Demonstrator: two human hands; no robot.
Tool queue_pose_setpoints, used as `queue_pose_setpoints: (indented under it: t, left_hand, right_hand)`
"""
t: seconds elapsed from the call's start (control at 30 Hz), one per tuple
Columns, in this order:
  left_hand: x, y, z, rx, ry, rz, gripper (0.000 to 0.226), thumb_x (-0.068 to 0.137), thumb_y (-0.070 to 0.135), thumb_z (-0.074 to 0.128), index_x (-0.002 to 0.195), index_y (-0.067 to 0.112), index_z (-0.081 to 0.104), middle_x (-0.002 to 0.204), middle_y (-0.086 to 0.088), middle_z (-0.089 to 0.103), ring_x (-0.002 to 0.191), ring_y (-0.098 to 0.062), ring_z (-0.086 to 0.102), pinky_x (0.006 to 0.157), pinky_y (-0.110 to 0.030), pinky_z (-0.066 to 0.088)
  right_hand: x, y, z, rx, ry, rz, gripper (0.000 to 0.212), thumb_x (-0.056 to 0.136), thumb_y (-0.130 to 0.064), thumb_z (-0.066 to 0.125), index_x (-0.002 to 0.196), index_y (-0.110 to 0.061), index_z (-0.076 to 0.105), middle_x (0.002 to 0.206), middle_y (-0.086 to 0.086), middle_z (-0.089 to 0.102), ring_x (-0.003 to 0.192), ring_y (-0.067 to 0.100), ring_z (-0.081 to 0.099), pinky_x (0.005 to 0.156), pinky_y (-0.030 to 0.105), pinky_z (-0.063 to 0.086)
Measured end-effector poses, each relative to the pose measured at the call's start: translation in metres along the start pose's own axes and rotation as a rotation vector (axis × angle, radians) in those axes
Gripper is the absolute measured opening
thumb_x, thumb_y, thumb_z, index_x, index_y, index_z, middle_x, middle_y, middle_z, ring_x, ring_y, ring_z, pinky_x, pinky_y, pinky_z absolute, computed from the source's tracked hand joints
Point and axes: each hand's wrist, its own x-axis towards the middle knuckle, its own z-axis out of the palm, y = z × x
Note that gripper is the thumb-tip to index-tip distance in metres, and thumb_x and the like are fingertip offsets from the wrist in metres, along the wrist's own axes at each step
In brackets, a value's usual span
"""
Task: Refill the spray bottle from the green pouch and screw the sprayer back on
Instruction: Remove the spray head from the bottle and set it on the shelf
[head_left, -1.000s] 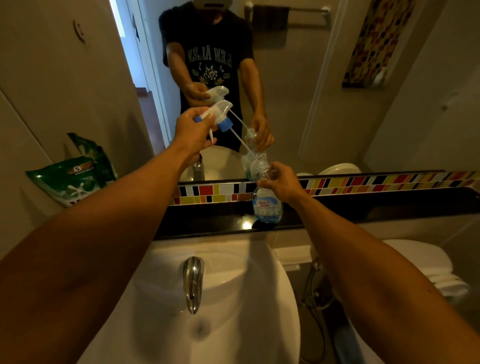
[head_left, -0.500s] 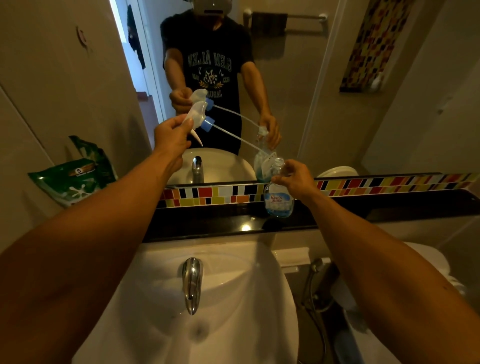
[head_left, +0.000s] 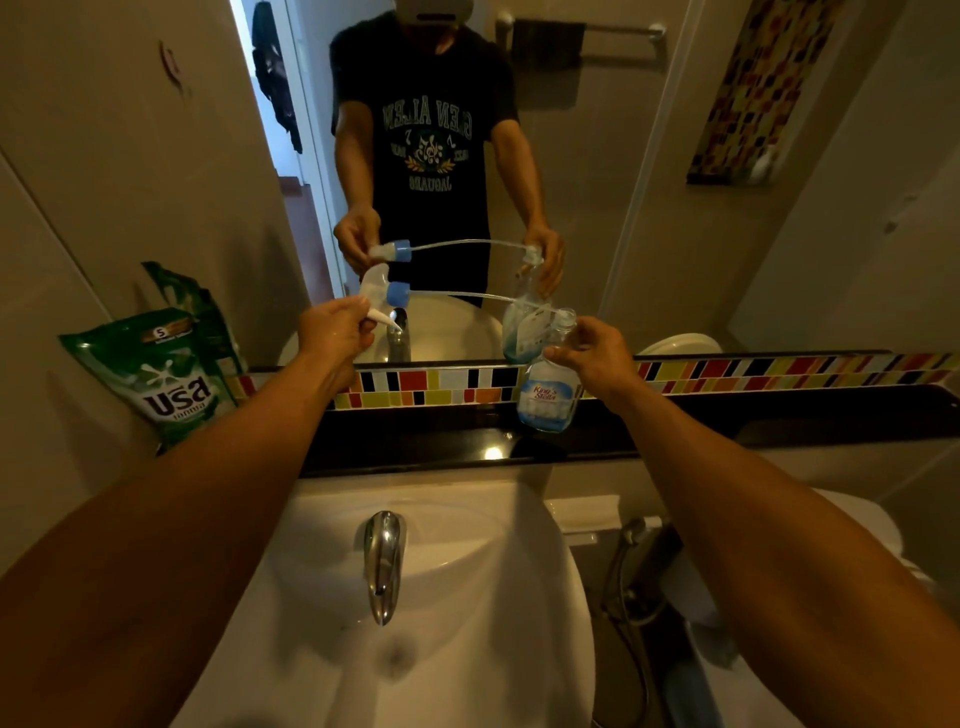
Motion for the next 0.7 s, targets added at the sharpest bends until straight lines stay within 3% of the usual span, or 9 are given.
queue_pose_setpoints:
  t: [0.07, 0.13, 0.23, 0.3, 0.43, 0.57, 0.63, 0.7]
  left_hand:
    - [0.0, -0.009, -0.003, -0.036, 0.018, -0.058, 0.01, 0.097, 0.016, 0.06, 0.093, 0.01, 0.066, 0.073, -0.002, 0.061, 0.055, -0.006, 0.057, 0.06, -0.02, 0.049]
    - [0.001, -0.021, -0.006, -0.103, 0.086, -0.094, 0.008, 0.096, 0.017, 0.063, 0.1, 0.012, 0.067, 0.084, -0.004, 0.067, 0.067, -0.009, 0.064, 0.073, -0.024, 0.056]
    - [-0.001, -0.038, -0.01, -0.155, 0.148, -0.117, 0.006, 0.096, 0.015, 0.063, 0.091, 0.016, 0.064, 0.089, -0.005, 0.068, 0.078, -0.012, 0.067, 0.083, -0.028, 0.058]
    - [0.001, -0.051, -0.015, -0.135, 0.158, -0.133, 0.009, 0.096, 0.015, 0.062, 0.087, 0.016, 0.063, 0.084, -0.005, 0.066, 0.073, -0.011, 0.065, 0.079, -0.027, 0.056]
    - [0.008, -0.078, -0.021, 0.007, 0.168, -0.188, 0.008, 0.094, 0.014, 0.062, 0.089, 0.009, 0.065, 0.079, -0.006, 0.06, 0.06, -0.01, 0.055, 0.052, -0.018, 0.048]
    - [0.015, -0.109, -0.017, 0.063, 0.226, -0.241, 0.015, 0.092, 0.006, 0.065, 0.107, 0.005, 0.067, 0.099, -0.012, 0.068, 0.094, -0.021, 0.069, 0.082, -0.029, 0.058]
    - [0.019, -0.122, -0.015, 0.089, 0.211, -0.267, 0.019, 0.093, 0.003, 0.064, 0.112, 0.001, 0.067, 0.093, -0.011, 0.066, 0.097, -0.022, 0.067, 0.088, -0.031, 0.057]
    - [0.023, -0.133, -0.014, 0.129, 0.192, -0.276, 0.024, 0.093, 0.0, 0.063, 0.116, -0.003, 0.066, 0.093, -0.011, 0.065, 0.095, -0.023, 0.065, 0.093, -0.035, 0.056]
  right_hand:
    - [0.0, 0.001, 0.001, 0.008, -0.014, 0.001, 0.036, 0.088, -0.011, 0.08, 0.121, -0.009, 0.066, 0.106, -0.001, 0.07, 0.108, 0.027, 0.069, 0.096, 0.053, 0.058]
    - [-0.001, 0.002, 0.003, 0.007, -0.034, -0.001, 0.034, 0.089, -0.012, 0.079, 0.12, -0.013, 0.065, 0.109, 0.0, 0.07, 0.11, 0.027, 0.068, 0.096, 0.053, 0.058]
    - [-0.004, 0.003, 0.005, 0.005, -0.062, -0.009, 0.034, 0.089, -0.016, 0.08, 0.12, -0.018, 0.064, 0.109, -0.004, 0.068, 0.107, 0.022, 0.067, 0.092, 0.047, 0.06]
    - [-0.005, 0.004, 0.007, -0.002, -0.084, -0.017, 0.035, 0.089, -0.017, 0.08, 0.12, -0.018, 0.065, 0.108, -0.005, 0.068, 0.104, 0.018, 0.067, 0.087, 0.041, 0.06]
    - [-0.005, 0.003, 0.014, -0.017, -0.142, -0.034, 0.032, 0.091, -0.017, 0.078, 0.121, -0.015, 0.065, 0.108, -0.005, 0.069, 0.1, 0.011, 0.067, 0.081, 0.031, 0.058]
    - [-0.001, -0.001, 0.029, -0.013, -0.168, -0.054, 0.029, 0.091, -0.016, 0.078, 0.117, -0.017, 0.065, 0.107, -0.008, 0.068, 0.099, 0.009, 0.066, 0.077, 0.026, 0.055]
    - [0.003, -0.003, 0.039, -0.009, -0.194, -0.069, 0.032, 0.092, -0.016, 0.077, 0.12, -0.018, 0.064, 0.109, -0.009, 0.066, 0.102, 0.011, 0.066, 0.081, 0.03, 0.057]
    - [0.005, -0.004, 0.05, 0.003, -0.219, -0.076, 0.034, 0.093, -0.014, 0.076, 0.124, -0.018, 0.063, 0.11, -0.01, 0.065, 0.1, 0.008, 0.065, 0.079, 0.026, 0.056]
